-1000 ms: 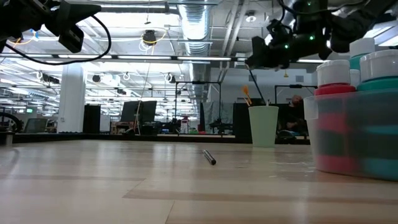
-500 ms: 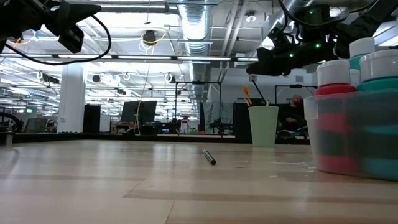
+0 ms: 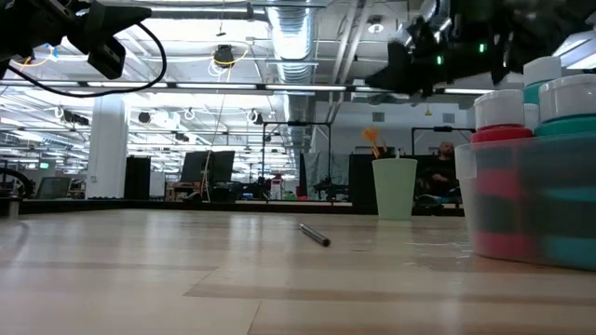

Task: Pick & Place Paint Supplies
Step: Put the black paint brush into the green cup

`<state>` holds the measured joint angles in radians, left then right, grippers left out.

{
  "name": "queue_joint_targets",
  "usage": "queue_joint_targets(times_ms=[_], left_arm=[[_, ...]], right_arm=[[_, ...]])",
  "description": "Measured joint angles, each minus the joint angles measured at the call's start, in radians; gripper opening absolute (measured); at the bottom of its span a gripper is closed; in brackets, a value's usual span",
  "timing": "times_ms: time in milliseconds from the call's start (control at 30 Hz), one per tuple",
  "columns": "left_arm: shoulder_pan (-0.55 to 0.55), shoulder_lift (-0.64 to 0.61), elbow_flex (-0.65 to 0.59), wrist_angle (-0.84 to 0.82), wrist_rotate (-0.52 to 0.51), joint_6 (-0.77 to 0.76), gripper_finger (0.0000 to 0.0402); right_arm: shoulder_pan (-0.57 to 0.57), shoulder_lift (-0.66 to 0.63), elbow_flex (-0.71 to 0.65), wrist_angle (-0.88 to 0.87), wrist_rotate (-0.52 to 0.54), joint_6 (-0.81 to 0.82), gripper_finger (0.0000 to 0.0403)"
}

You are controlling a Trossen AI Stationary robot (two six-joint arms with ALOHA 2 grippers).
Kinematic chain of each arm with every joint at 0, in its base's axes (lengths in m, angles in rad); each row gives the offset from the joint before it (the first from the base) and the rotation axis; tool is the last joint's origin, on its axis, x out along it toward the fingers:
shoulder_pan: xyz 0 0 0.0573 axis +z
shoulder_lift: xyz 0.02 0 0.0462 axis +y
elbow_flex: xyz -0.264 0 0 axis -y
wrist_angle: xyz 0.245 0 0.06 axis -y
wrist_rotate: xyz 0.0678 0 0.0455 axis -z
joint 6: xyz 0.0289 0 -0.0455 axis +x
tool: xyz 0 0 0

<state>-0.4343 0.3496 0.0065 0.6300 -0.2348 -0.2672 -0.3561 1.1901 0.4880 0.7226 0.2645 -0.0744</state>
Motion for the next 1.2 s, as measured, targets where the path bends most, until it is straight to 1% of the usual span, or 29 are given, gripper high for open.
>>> queue_joint_targets(times_ms=[33,100,233,300,367,500,567,700,800,867,967,1033,1133,1200], left_arm=[[0.000,0.000,0.000,0.000,0.000,0.000,0.0132],[0.000,0.000,0.000,0.000,0.000,0.000,0.0132],[0.000,0.000,0.000,0.000,0.000,0.000,0.0132],[0.000,0.000,0.000,0.000,0.000,0.000,0.0132],[0.000,0.000,0.000,0.000,0.000,0.000,0.0132],[0.000,0.000,0.000,0.000,0.000,0.000,0.0132],[0.000,0.000,0.000,0.000,0.000,0.000,0.0132],[0.000,0.002,0.000,0.001,0.000,0.000,0.0132],[0.000,0.001,0.000,0.001,0.000,0.000,0.0132],[0.000,0.002,0.000,0.000,0.000,0.000,0.0132],[0.000,0.001,0.000,0.000,0.000,0.000,0.0132],[0.000,0.001,0.000,0.001,0.000,0.000,0.0132],[0.000,0.001,0.000,0.000,0.000,0.000,0.0132],[0.000,0.001,0.000,0.000,0.000,0.000,0.0132]], right_arm=[[0.030,-0.012,0.025,-0.046,0.000,0.014,0.0122],[0.098,-0.020,0.105,-0.212,0.020,0.034,0.0138],[0.248,0.045,0.333,-0.636,0.182,0.131,0.0156],[0.315,0.100,0.476,-0.832,0.250,0.255,0.0159],[0.372,0.170,0.618,-1.020,0.305,0.416,0.0159],[0.458,0.339,0.879,-1.327,0.309,0.705,0.0159],[0.493,0.432,0.995,-1.441,0.296,0.809,0.0158],[0.548,0.624,1.208,-1.588,0.242,0.912,0.0162],[0.580,0.763,1.341,-1.678,0.212,0.982,0.0168],[0.593,0.847,1.416,-1.738,0.198,1.058,0.0174],[0.597,0.956,1.496,-1.816,0.155,1.186,0.0188],[0.589,1.013,1.533,-1.868,0.100,1.267,0.0202],[0.568,1.081,1.555,-1.913,-0.013,1.287,0.0225],[0.554,1.122,1.555,-1.925,-0.062,1.282,0.0238]])
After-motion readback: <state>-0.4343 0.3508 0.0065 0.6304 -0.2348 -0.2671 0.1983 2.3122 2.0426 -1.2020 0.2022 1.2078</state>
